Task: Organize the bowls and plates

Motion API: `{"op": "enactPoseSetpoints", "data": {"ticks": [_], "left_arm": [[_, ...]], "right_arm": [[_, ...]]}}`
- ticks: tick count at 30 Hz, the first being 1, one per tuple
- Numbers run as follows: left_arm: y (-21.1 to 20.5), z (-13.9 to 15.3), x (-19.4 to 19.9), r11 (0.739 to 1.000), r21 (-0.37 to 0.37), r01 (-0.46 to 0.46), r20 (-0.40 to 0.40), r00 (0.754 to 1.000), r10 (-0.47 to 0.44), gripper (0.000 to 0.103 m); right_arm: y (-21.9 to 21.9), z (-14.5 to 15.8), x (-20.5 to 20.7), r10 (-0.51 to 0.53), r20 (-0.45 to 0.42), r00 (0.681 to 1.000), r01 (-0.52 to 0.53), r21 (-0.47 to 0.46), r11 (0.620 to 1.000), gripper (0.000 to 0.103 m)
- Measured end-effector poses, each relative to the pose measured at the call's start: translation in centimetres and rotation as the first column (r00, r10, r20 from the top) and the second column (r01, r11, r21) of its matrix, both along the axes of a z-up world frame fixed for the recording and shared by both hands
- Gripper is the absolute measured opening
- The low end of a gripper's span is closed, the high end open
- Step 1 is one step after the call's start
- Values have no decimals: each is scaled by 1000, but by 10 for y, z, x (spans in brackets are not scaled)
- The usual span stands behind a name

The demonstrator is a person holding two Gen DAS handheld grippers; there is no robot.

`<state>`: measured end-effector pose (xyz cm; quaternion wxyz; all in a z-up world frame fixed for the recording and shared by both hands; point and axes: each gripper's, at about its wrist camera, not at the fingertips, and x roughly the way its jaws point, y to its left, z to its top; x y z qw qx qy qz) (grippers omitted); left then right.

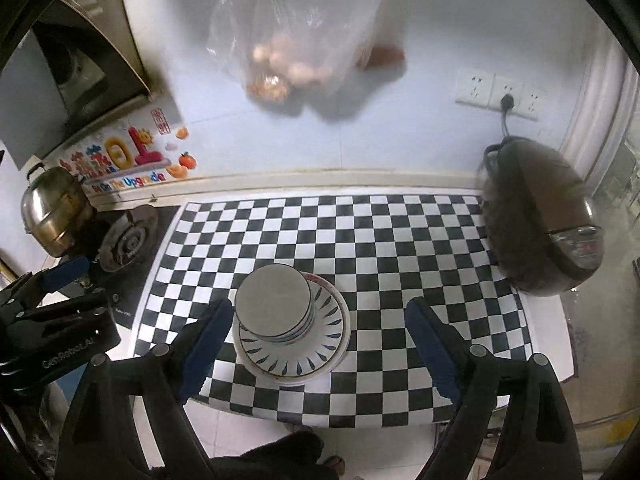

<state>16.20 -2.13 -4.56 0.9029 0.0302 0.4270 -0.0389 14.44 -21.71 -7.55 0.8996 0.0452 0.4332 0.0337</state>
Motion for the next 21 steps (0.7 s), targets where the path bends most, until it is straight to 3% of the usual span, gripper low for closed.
{"op": "enactPoseSetpoints", "data": {"ticks": [9,21], "left_arm": [[-2,33,-60,1000,-2,-31,78,996,31,85],[3,64,-119,999,14,-47,150,988,45,84]], "right_arm": [[-5,46,-68,-11,114,993,16,-45,999,91],[2,90,-141,-12,187,982,29,-89,996,91]]}}
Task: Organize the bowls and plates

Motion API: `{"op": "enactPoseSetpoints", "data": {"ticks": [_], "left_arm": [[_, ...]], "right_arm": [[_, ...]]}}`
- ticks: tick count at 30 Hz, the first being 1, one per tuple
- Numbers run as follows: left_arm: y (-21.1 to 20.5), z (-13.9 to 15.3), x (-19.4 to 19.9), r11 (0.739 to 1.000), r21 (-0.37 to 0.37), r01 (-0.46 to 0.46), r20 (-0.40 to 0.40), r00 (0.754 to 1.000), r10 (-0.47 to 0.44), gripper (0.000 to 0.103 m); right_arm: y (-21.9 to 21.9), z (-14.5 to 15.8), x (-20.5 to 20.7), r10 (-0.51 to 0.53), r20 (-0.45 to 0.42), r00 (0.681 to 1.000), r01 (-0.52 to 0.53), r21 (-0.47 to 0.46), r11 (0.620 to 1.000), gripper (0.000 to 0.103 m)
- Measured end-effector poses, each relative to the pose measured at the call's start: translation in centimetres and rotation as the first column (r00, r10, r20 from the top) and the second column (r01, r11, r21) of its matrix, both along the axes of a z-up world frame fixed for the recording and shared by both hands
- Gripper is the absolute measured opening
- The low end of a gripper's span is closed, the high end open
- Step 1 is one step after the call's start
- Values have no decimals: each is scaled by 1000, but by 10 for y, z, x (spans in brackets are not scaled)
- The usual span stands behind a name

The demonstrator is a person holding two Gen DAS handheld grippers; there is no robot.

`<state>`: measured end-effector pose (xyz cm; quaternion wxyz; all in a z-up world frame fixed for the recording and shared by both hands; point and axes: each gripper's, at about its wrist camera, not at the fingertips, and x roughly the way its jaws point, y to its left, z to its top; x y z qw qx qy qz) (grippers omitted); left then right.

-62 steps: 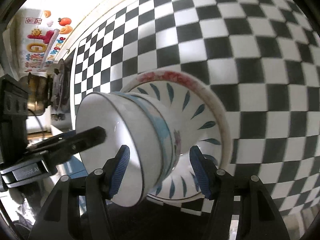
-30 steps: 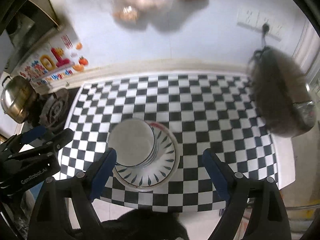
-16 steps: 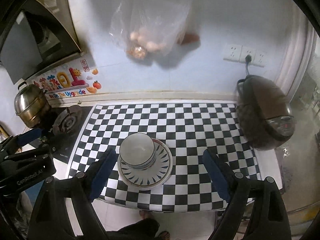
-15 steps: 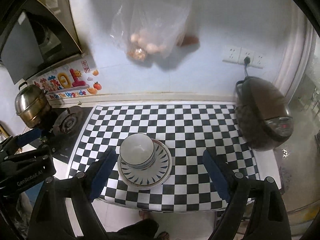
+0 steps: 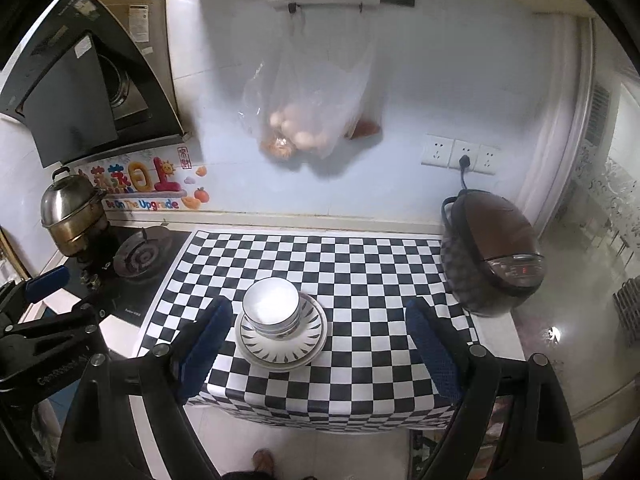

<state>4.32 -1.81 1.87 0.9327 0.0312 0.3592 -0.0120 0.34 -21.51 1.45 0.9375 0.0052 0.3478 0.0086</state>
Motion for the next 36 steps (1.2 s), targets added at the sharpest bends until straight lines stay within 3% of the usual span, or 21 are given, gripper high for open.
{"op": "enactPoseSetpoints", "data": {"ticks": [20,36], "left_arm": [[17,10,-35,999,8,33,29,999,-33,84],[20,11,-39,999,1,33,28,999,-33,84]], "right_arm": [[20,7,-37,-54,22,998,54,-6,999,91],[22,12,-48,-64,14,998,64,-16,998,91]]}}
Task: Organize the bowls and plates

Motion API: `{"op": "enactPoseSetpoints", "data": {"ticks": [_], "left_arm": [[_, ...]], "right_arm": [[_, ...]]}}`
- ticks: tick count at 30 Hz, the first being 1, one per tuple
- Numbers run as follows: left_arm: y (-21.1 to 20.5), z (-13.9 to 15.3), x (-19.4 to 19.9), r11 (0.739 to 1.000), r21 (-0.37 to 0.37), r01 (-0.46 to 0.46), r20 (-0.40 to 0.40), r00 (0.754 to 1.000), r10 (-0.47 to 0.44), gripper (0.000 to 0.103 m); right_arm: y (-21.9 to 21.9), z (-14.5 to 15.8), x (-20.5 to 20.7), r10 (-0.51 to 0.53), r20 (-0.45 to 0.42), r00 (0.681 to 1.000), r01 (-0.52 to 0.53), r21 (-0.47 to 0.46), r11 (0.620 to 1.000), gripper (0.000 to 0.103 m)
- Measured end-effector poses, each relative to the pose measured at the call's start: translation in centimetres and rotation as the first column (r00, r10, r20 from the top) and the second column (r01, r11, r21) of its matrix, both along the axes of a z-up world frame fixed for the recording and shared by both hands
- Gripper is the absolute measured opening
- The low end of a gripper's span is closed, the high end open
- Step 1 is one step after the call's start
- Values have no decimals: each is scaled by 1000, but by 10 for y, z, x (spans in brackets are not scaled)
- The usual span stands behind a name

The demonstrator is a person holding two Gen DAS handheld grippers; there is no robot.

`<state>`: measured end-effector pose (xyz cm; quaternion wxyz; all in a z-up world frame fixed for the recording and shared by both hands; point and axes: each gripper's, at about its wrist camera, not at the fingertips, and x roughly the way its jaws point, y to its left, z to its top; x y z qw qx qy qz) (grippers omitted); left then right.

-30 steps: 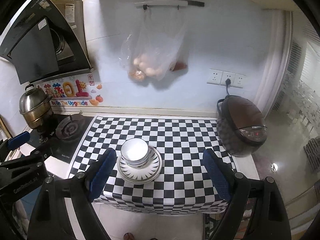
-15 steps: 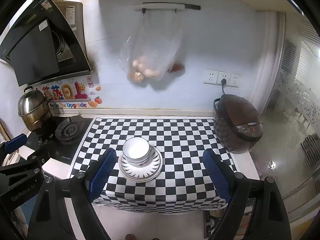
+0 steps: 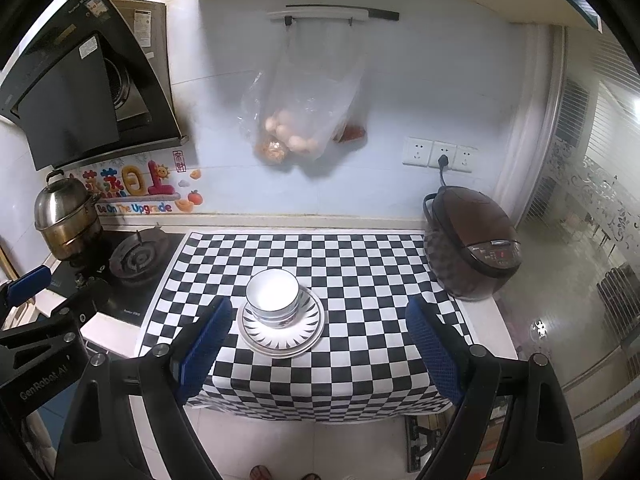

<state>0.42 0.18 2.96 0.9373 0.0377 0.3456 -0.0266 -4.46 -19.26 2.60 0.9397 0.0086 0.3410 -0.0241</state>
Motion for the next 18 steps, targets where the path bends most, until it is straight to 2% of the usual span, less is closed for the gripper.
{"op": "enactPoseSetpoints", "data": {"ticks": [18], "left_arm": [[-2,5,-14,999,-1,-34,7,999,34,85]], "right_arm": [[7,2,-8,-2,-2,1000,2,6,1000,91]]}}
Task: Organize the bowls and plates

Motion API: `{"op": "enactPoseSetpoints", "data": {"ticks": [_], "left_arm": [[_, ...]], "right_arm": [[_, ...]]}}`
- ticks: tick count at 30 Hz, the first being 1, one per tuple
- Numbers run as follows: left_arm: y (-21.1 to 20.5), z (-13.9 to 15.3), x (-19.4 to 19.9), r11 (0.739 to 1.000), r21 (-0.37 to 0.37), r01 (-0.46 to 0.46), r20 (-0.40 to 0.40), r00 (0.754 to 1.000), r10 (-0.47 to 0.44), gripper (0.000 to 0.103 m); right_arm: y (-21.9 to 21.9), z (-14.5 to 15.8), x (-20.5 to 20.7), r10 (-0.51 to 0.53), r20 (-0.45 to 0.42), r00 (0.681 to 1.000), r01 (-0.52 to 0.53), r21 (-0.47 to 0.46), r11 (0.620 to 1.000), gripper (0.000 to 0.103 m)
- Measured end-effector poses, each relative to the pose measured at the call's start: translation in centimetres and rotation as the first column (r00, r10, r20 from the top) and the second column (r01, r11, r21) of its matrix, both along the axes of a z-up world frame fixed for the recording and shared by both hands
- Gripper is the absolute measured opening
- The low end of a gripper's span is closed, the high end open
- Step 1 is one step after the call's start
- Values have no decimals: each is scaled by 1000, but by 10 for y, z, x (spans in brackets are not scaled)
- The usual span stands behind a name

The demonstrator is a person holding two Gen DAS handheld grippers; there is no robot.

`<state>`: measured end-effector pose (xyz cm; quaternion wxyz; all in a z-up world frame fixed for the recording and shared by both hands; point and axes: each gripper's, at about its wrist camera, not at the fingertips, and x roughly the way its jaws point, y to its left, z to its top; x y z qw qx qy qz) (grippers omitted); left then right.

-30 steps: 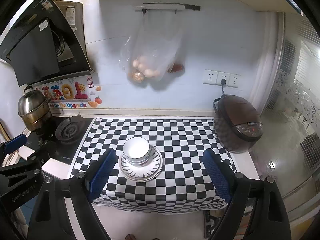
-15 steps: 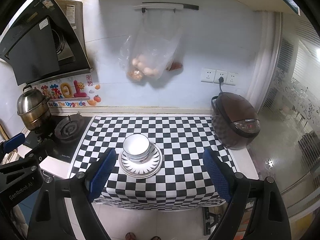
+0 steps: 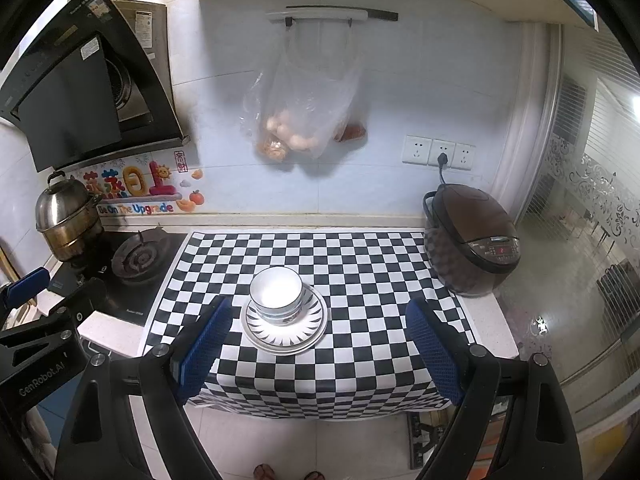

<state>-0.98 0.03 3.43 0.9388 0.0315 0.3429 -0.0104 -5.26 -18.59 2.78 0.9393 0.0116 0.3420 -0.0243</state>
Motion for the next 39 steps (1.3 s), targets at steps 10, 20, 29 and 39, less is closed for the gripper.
{"op": "enactPoseSetpoints", "data": {"ticks": [10,20,29,39], "left_arm": [[-6,-2,-4,1000,-5,-10,-8,1000,10,84],[-16,0,-16,1000,-13,-17,7,1000,17,85],[-18,1,-21,1000,-19,-18,9,1000,19,84],[-22,2,-25,999,-21,-25,13,1000,26,84]], "right_arm": [[4,3,-4,-3,-6,1000,3,-5,1000,91],[3,3,-6,-6,-8,1000,6,-6,1000,91],[3,3,-6,-8,-7,1000,8,-8,1000,91],[3,2,-10,-10,-8,1000,10,-5,1000,91]]}}
